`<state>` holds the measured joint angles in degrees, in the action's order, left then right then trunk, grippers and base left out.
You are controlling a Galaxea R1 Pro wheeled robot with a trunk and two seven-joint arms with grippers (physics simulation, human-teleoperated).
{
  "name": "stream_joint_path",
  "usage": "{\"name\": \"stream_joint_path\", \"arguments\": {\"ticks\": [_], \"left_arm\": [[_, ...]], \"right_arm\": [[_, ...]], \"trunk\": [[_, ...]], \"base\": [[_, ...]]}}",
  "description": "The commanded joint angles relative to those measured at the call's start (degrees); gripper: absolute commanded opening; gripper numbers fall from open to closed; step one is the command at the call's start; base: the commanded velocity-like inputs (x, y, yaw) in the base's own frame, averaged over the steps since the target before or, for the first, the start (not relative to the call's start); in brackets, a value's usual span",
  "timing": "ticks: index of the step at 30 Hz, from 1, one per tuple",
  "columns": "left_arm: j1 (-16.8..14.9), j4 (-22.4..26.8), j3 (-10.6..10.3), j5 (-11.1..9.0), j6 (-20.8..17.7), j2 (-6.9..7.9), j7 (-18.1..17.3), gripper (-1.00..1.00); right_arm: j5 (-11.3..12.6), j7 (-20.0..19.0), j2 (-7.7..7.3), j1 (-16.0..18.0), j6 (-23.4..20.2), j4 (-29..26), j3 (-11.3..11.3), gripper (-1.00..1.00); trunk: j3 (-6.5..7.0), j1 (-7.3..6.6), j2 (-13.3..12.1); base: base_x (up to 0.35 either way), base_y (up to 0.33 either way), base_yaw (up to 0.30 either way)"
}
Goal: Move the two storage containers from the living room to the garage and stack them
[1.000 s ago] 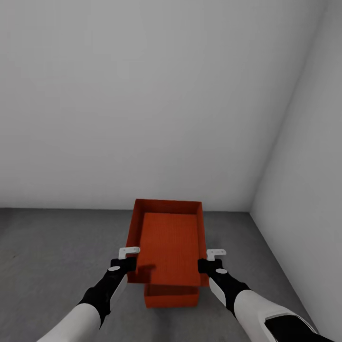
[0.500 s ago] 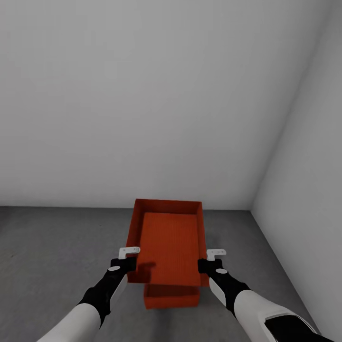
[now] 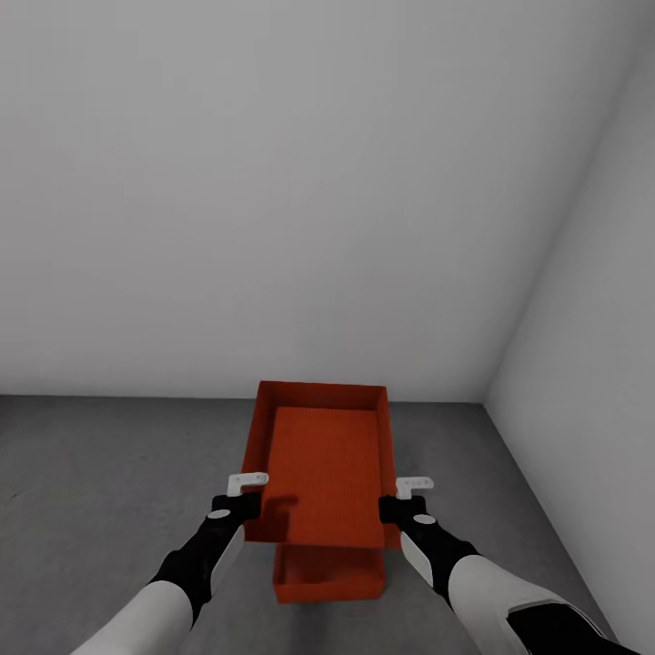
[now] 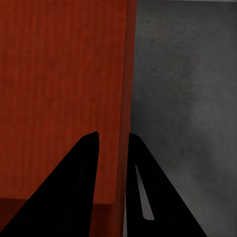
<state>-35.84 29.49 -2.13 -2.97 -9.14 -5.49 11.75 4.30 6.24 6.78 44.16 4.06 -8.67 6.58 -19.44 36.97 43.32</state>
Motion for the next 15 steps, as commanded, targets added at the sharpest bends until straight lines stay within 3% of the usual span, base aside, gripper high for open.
{"name": "stream_joint_path", "arguments": {"ticks": [1,15], "left_arm": [[0.0,0.0,1.0,-3.4,-0.4,-0.01,2.9,-1.0],[0.0,0.2,1.0,-3.4,-0.4,-0.01,2.9,-1.0]], "right_arm": [[-0.1,4.6,-0.01,0.1,3.0,-0.1,-2.1,-1.0],[-0.1,4.6,-0.01,0.1,3.0,-0.1,-2.1,-1.0]], "trunk": [[-0.16,0.02,0.1],[-1.45,0.02,0.1]], "base": [[0.15,0.0,0.0],[0.032,0.0,0.0]]}}
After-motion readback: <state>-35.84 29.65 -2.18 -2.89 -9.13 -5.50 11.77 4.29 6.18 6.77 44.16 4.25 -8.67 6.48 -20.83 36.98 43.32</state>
